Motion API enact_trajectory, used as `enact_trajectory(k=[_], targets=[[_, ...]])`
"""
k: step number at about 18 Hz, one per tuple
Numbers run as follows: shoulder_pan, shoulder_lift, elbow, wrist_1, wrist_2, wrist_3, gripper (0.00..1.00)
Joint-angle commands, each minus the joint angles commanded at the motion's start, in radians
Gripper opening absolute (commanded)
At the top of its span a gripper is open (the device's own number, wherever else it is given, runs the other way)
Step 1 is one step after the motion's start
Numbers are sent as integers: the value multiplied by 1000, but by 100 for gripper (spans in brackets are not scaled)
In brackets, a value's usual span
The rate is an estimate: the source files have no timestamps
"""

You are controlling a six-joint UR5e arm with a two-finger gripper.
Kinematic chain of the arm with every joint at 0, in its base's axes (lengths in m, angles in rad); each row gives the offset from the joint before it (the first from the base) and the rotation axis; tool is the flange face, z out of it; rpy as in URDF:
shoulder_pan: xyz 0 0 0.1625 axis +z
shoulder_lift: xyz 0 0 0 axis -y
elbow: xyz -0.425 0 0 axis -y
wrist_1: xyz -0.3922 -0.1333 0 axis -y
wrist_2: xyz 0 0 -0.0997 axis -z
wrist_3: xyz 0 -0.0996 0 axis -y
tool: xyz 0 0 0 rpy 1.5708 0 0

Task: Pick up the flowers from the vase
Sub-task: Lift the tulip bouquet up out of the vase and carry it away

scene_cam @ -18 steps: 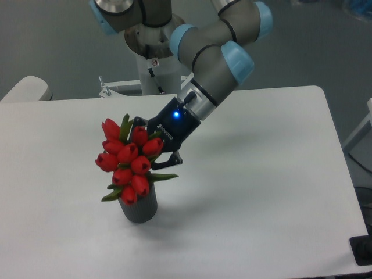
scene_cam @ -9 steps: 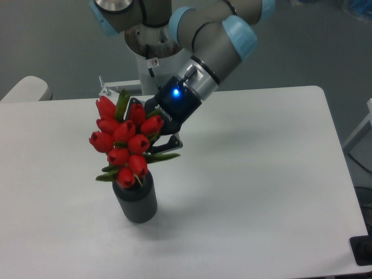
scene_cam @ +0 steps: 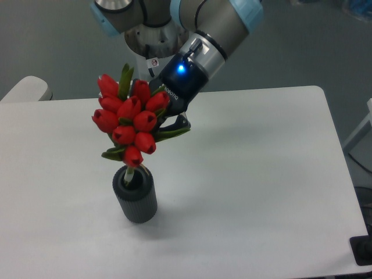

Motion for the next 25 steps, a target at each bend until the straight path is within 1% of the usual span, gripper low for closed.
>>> enact_trajectory(k=[2, 4, 6, 10, 12, 13, 15, 16, 19, 23, 25], targets=[[24, 3, 0, 0, -6, 0, 30], [34, 24, 0, -2, -8, -2, 30], [40, 31, 11, -5, -6, -11, 30], [84, 25, 9, -5, 0, -15, 30], [115, -7, 2, 8, 9, 0, 30], [123, -30, 9, 12, 12, 12, 30], [144, -51, 17, 12, 31, 35, 30], [150, -72, 28, 12, 50, 49, 30], [158, -126, 80, 11, 115, 72, 30], [164, -182, 158, 9, 251, 75, 30], [167, -201, 181, 11, 268, 84, 30]])
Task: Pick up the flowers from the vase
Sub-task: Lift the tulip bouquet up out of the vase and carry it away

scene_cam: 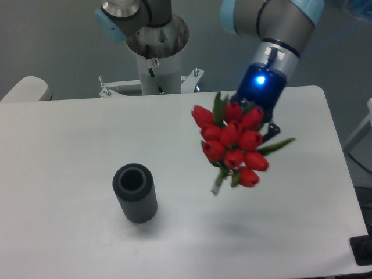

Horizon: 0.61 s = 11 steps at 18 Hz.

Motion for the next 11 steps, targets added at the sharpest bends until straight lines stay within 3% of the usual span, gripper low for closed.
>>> enact_trajectory(k=[7, 11], targets=[[-6, -45, 63, -5, 64, 15, 30], [-23, -49, 52, -2, 75, 18, 30]])
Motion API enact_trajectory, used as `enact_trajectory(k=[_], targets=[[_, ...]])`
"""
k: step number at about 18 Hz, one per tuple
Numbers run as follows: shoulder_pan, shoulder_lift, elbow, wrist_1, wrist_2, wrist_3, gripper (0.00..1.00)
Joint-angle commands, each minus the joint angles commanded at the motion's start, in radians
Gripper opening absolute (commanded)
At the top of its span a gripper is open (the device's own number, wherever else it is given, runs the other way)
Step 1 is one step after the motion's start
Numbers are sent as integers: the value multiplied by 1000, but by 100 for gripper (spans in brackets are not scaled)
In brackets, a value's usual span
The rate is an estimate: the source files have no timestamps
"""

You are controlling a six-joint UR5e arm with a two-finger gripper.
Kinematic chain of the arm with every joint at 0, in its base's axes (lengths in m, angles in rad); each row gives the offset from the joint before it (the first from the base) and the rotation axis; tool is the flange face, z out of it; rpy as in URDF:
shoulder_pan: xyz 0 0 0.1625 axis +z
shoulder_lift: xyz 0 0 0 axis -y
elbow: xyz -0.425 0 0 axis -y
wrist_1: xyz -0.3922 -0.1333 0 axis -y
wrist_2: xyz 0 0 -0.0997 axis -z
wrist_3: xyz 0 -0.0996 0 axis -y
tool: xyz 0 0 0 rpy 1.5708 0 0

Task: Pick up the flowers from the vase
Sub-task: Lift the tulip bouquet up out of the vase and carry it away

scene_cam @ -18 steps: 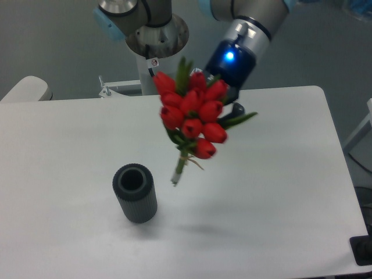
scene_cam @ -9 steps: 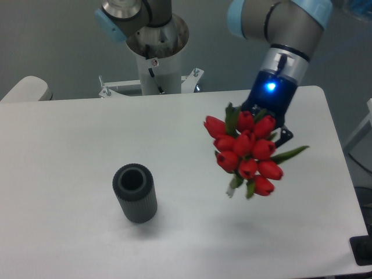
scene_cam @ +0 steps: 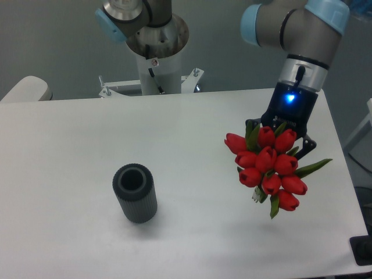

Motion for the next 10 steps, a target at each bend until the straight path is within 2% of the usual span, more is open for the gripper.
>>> enact_trajectory(k=[10], targets=[[2, -2, 12, -2, 0, 12, 30]])
